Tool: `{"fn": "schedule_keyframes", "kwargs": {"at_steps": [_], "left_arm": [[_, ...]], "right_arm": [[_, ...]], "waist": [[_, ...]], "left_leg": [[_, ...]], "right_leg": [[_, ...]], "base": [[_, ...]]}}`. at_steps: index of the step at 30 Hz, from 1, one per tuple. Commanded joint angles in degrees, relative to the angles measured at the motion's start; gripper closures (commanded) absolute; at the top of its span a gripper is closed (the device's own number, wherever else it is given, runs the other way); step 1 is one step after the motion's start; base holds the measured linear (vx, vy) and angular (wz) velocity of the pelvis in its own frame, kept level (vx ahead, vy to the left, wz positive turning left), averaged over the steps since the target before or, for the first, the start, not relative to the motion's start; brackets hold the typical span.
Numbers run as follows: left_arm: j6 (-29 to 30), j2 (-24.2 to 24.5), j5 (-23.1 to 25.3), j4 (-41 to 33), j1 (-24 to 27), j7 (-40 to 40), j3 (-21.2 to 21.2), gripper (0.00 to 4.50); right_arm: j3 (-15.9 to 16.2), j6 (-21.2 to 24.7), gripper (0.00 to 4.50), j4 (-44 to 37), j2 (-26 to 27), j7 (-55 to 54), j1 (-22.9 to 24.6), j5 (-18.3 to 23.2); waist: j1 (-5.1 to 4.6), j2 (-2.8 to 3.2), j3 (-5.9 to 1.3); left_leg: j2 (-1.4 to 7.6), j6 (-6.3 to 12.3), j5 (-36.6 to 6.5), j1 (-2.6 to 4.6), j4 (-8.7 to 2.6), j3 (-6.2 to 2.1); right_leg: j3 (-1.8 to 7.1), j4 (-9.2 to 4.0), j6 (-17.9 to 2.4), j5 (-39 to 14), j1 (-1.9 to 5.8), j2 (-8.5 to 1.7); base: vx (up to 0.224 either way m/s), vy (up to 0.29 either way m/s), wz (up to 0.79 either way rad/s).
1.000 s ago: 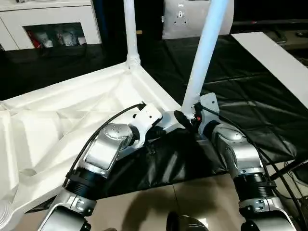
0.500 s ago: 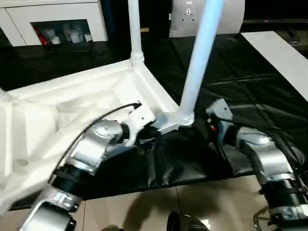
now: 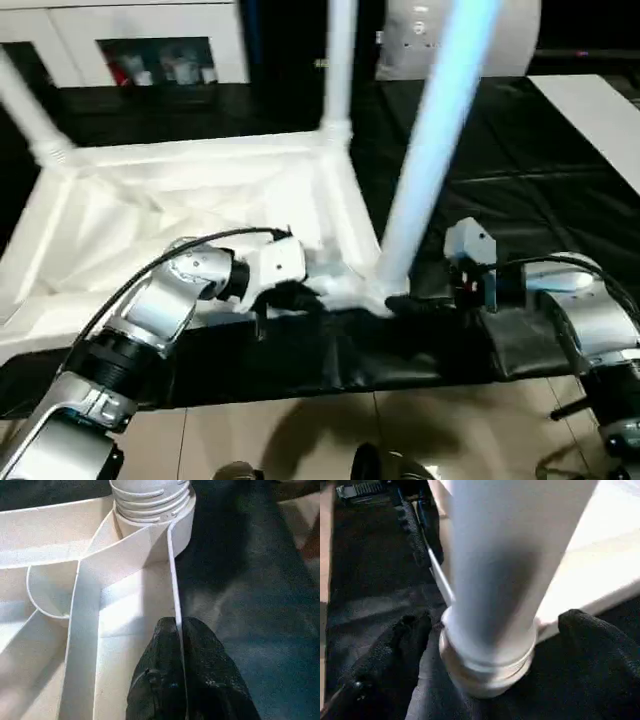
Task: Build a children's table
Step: Rotate leg to tighten
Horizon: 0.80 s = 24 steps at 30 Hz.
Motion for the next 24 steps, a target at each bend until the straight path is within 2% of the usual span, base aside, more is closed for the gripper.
{"fn": "schedule_keyframes", "kwargs": {"at_steps": [1, 2, 7, 15, 22, 24], "left_arm": [[-2.1, 0.4, 0.7, 0.6, -0.3, -3.7, -3.9, 4.5], [-2.5, 0.4, 0.8, 0.8, -0.4, -4.1, -4.0, 4.5], [-3.7, 0.3, 0.9, 1.4, -0.7, -5.0, -4.1, 4.5], [-5.6, 0.3, 1.1, 2.9, -1.1, -5.7, -4.1, 4.5], [-5.4, 0.2, 0.5, 3.3, -0.7, -6.1, -3.7, 4.5], [-3.1, -0.3, 0.3, 3.0, -0.2, -4.5, -3.1, 4.5]], "right_arm": [[1.1, -0.5, 0.4, 0.5, -0.9, 2.7, -0.9, -0.2], [1.4, -0.1, 0.4, 0.8, -0.9, 3.5, -1.1, 0.1], [2.6, -0.5, 0.84, 2.8, -0.7, 4.9, -2.0, -0.1], [3.2, -1.4, 1.63, 5.0, -0.3, 5.7, -2.9, -0.2], [3.6, -0.7, 1.77, 4.9, 0.6, 6.1, -2.1, 1.1], [3.0, 2.4, 1.77, 3.0, 1.8, 5.2, -0.9, 3.0]], "waist": [[-0.18, -0.71, -4.32], [-0.2, -0.92, -4.31], [0.03, -0.85, -4.38], [0.21, -0.89, -4.56], [0.32, -0.96, -4.76], [0.33, -0.97, -4.89]], "left_leg": [[1.42, 9.29, -0.2, -0.72, -3.44, 0.77], [1.43, 9.23, -0.2, -0.73, -3.47, 0.79], [1.28, 8.37, -0.4, -0.73, -3.43, 0.87], [1.3, 8.68, 0.6, -0.81, -3.33, 0.88], [1.27, 8.56, 1.1, -0.88, -3.26, 0.9], [1.32, 8.66, 1.4, -0.83, -3.24, 0.92]], "right_leg": [[4.34, -2.83, -6.5, -19.5, 4.55, -3.55], [4.37, -2.85, -6.4, -19.6, 4.58, -3.56], [4.38, -3.0, -5.8, -21.0, 4.64, -3.6], [4.4, -2.72, -6.1, -19.9, 4.71, -3.55], [4.37, -2.64, -6.0, -19.6, 4.8, -3.51], [4.39, -2.55, -6.1, -19.2, 4.87, -3.47]], "base": [[0.0, 0.0, 0.0], [0.0, 0.0, 0.0], [0.0, 0.0, 0.0], [0.0, 0.0, 0.0], [0.0, 0.0, 0.0], [0.0, 0.0, 0.0]]}}
